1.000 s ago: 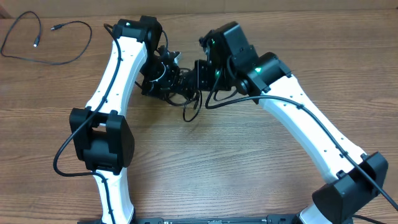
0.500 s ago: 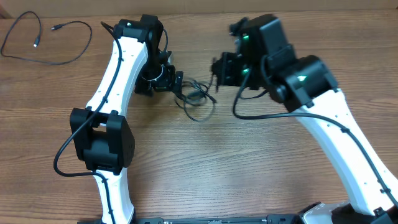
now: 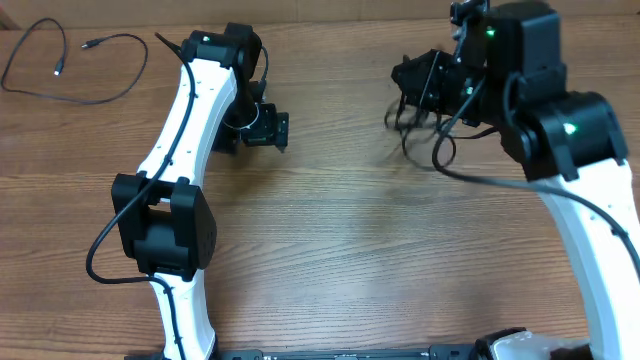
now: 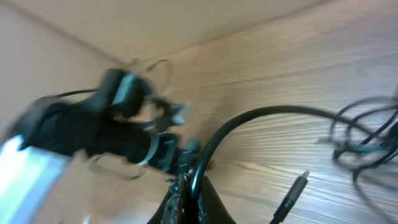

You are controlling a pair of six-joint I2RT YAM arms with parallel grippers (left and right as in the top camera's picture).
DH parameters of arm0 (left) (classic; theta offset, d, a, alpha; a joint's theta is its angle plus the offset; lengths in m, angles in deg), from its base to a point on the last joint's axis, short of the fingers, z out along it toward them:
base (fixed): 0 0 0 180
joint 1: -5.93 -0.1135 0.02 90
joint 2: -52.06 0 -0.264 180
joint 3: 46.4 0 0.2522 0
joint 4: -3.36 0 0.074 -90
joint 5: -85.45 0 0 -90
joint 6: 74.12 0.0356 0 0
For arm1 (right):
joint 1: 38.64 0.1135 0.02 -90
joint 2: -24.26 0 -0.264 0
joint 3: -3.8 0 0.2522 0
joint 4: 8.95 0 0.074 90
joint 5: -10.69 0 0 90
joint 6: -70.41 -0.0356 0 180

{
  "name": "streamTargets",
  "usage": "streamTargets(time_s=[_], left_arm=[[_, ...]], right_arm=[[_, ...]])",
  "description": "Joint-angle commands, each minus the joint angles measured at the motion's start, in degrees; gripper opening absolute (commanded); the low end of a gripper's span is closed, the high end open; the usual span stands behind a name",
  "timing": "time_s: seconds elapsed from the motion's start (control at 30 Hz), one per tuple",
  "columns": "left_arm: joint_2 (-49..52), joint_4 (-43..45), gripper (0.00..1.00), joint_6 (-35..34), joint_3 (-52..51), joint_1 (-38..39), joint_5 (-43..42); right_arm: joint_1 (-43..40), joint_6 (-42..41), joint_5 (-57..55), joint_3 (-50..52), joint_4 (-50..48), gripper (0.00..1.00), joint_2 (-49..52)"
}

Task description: Untangle cables

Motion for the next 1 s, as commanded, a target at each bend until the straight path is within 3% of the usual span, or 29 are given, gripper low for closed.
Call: streamTargets(time_s=[0.0,0.1,0.33,0.77,0.97], left_arm=[[-0.1,0.3,0.96,13.9,-0.6,-0.1,-22.9],[-0.1,0.6,0.96,20.8,-0.6,-0.1,-35.3],[-0.1,4.7,0.97,17.4,-0.6,-1.0,-40.8],[-0.1,7.6,0.97,2.8,-0.6,-0.6,-32.1],[-0.1,8.9,0.99,2.3,-0.6,1.4,-30.9]], right_arm=[[0.2,-1.4,5.4,-1.9,-0.6,0.04,-1.2],[0.2,-2.7,6.4,-1.9,-0.7,0.04,-0.8],[0.4,-2.7,12.0,-1.9,-1.2,0.04,-0.3],[0.4,-2.8,17.0,-1.9,-6.9,0.04,-0.3],[0.4,-4.3,18.2,-1.9,-8.0,0.04,-0.3]])
